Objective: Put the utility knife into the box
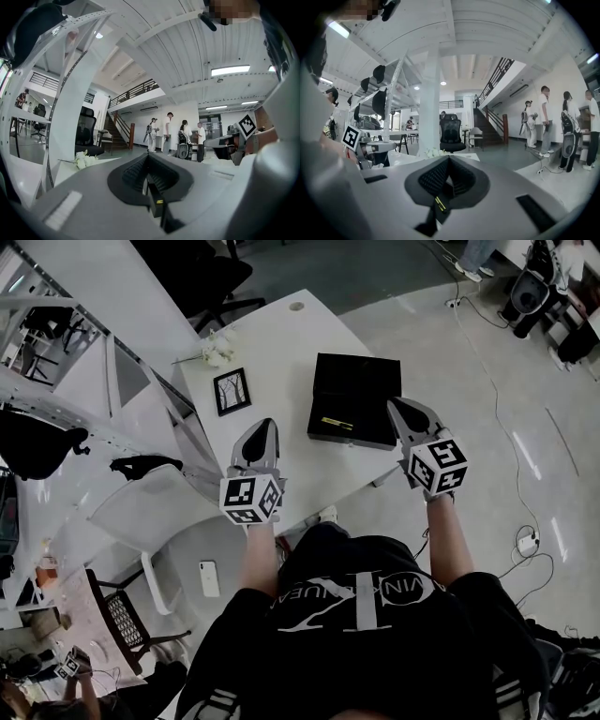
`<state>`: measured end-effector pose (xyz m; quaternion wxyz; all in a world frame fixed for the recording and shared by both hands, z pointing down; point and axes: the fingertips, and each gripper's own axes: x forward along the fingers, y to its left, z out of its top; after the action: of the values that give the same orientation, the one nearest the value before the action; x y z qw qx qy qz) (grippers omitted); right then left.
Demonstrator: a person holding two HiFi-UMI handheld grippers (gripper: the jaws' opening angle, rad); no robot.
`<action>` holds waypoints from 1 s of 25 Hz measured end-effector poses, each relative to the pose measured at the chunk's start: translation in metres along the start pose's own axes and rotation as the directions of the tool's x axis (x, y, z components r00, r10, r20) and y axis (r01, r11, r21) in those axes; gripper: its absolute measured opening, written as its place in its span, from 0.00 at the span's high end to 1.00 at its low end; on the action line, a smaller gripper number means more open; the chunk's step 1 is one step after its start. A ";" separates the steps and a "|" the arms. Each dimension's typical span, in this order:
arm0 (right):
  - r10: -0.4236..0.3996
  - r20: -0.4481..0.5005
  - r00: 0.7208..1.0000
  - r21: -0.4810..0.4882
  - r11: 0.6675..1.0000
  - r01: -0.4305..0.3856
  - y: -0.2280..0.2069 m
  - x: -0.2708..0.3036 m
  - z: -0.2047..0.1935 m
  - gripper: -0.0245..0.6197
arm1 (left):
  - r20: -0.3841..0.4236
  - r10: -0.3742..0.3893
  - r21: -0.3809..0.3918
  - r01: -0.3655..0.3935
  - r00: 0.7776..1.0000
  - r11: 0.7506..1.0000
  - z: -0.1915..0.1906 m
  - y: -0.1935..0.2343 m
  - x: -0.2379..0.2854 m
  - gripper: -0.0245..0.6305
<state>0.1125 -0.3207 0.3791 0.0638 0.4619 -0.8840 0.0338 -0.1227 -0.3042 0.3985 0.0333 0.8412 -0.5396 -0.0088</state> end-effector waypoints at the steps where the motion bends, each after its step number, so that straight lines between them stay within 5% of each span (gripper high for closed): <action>1: -0.003 0.006 1.000 0.000 1.000 0.003 0.000 -0.001 0.002 0.94 | 0.003 0.001 0.002 -0.001 1.000 1.000 0.002 0.000 0.000 0.95; 25: -0.023 0.057 0.998 -0.017 1.000 0.024 -0.006 0.008 0.018 0.94 | 0.028 0.034 0.029 -0.035 0.999 0.999 0.019 0.021 -0.001 0.95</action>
<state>0.1114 -0.3327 0.3625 0.0430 0.4723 -0.8803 0.0122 -0.1437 -0.3127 0.3809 0.0135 0.8321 -0.5544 -0.0118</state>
